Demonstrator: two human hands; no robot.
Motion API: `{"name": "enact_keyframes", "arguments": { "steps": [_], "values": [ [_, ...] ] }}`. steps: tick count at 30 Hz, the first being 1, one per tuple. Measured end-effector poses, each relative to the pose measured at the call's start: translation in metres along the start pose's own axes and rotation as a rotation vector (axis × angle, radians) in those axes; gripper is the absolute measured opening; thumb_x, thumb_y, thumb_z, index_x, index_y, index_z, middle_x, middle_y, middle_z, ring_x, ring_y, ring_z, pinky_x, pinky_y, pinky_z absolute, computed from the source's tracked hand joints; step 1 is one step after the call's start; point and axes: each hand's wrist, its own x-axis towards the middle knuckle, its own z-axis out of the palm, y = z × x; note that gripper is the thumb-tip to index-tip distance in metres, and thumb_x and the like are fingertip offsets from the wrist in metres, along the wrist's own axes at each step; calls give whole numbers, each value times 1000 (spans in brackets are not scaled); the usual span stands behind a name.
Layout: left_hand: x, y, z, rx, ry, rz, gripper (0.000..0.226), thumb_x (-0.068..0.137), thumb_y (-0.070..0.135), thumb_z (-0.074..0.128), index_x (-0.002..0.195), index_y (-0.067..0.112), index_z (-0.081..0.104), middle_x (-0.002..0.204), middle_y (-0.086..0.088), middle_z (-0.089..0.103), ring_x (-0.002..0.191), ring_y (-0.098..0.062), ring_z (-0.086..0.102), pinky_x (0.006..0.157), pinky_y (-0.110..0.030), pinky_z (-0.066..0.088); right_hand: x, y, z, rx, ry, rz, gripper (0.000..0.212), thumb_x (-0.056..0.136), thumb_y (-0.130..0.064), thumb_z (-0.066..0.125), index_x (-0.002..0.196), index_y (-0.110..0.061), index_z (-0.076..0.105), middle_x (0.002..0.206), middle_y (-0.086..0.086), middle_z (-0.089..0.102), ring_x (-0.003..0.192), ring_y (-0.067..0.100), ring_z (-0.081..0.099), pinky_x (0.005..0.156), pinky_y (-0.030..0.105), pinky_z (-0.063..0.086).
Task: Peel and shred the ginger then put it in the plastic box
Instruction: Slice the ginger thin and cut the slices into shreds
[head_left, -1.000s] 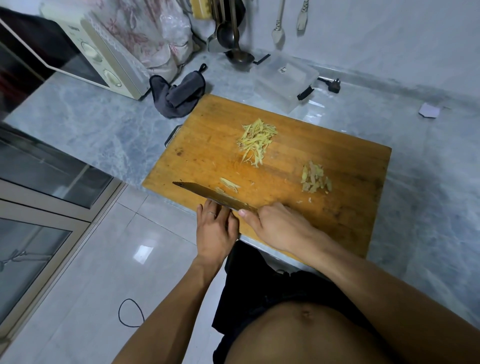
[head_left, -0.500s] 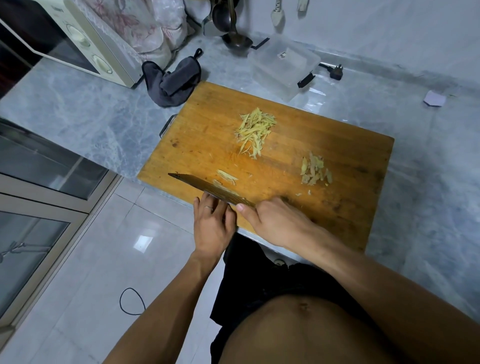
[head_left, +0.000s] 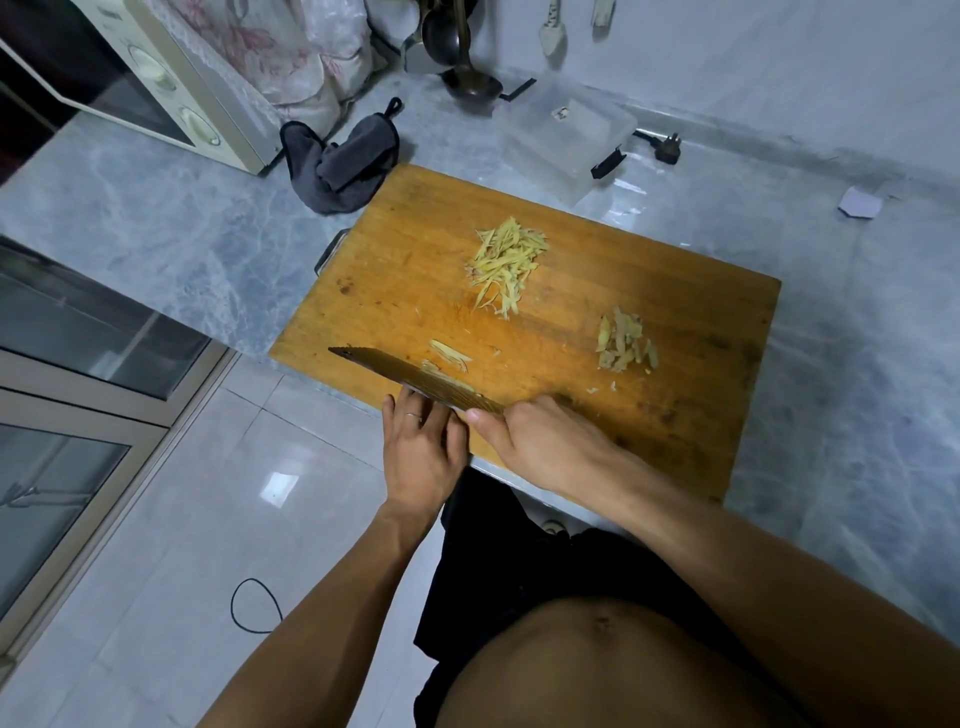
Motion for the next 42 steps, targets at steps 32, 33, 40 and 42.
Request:
{"name": "enact_keyframes", "arguments": {
  "steps": [32,33,40,42],
  "values": [
    [-1,-4,11,-10,34,-51,38,95,22,44,76,1,67,86,-21,60,98,-42,56,115,-50,24,9,-2,2,-9,-18,-41,67,101,-63,21,65,-15,51,68,7,51,67,32,55,62,34,42],
    [0,-3,12,-9,42,-57,37,95,22,44,75,1,67,83,-21,59,96,-42,56,117,-45,18,7,-2,0,-6,-13,-42,67,101,-62,22,63,-15,50,68,7,52,65,30,54,61,34,43],
    [0,-8,16,-11,55,-64,39,95,23,44,70,1,64,71,-16,53,82,-39,54,116,-34,14,7,-5,-6,-25,-34,-32,64,101,-63,22,64,-16,46,70,5,48,60,24,48,60,33,41],
    [-1,-8,15,-12,57,-69,40,96,24,44,70,1,65,73,-17,54,84,-40,54,114,-43,22,10,-6,-4,-26,-34,-23,63,101,-64,22,65,-17,45,70,4,47,64,27,50,61,34,42]
  ]
}}
